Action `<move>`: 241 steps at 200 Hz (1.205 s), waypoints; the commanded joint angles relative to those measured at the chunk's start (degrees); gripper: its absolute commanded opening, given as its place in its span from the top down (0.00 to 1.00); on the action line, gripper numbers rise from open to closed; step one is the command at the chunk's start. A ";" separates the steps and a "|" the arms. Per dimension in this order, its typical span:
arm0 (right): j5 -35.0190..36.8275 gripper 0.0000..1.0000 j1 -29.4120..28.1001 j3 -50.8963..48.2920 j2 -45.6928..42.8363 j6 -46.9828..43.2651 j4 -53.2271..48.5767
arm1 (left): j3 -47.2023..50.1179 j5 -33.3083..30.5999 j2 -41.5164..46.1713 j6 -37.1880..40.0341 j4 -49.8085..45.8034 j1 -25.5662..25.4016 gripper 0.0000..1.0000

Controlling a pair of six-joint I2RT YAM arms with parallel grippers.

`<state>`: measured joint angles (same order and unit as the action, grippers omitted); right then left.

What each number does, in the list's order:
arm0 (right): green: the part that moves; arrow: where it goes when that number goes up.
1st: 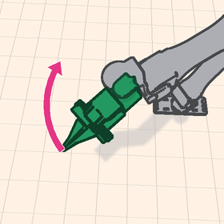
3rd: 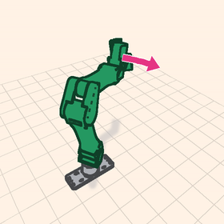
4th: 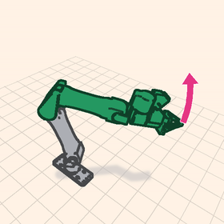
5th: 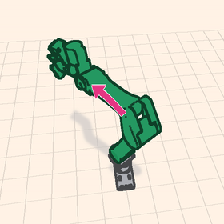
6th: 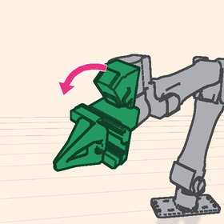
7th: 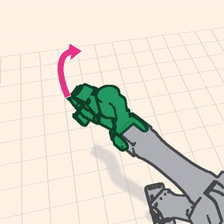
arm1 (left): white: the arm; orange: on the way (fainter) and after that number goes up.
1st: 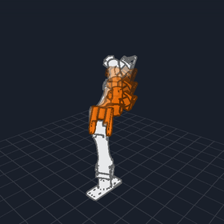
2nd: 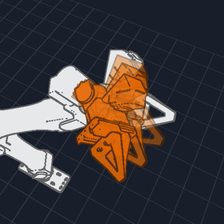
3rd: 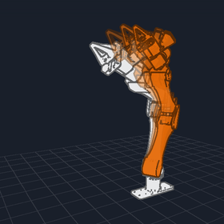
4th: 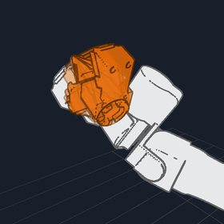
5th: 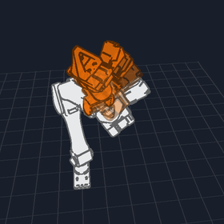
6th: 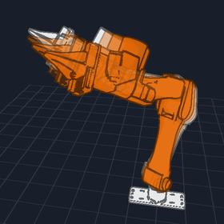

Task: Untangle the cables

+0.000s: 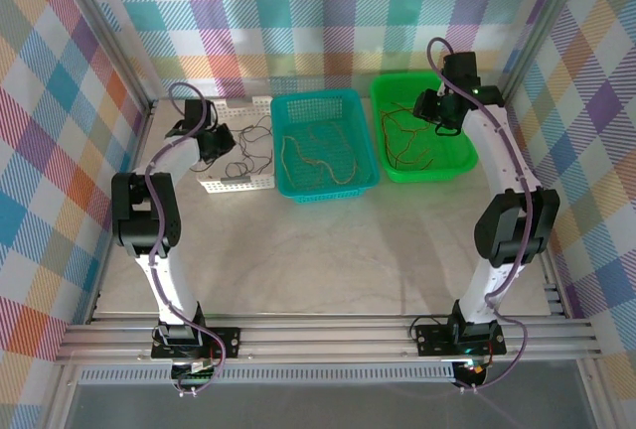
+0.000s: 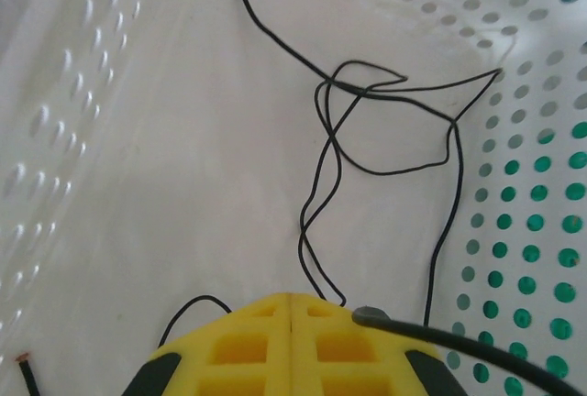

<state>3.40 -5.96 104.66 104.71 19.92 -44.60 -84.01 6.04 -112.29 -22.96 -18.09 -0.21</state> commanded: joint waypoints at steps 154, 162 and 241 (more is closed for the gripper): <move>-18.05 0.35 -9.00 3.01 -4.82 -4.07 -3.47 | -32.47 -0.35 -5.66 -0.64 -46.47 -1.36 0.00; -18.65 0.35 -10.05 2.75 -4.87 -4.45 -2.87 | -33.28 0.17 -5.75 0.36 -47.93 -1.37 0.00; -28.85 0.30 -25.18 -3.35 -3.68 -9.61 13.14 | -28.07 16.81 -0.31 -5.49 -45.77 0.20 0.00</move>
<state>-18.92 -26.57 105.38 100.57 13.80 -41.54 -112.42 13.41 -114.74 -24.97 -63.31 -0.89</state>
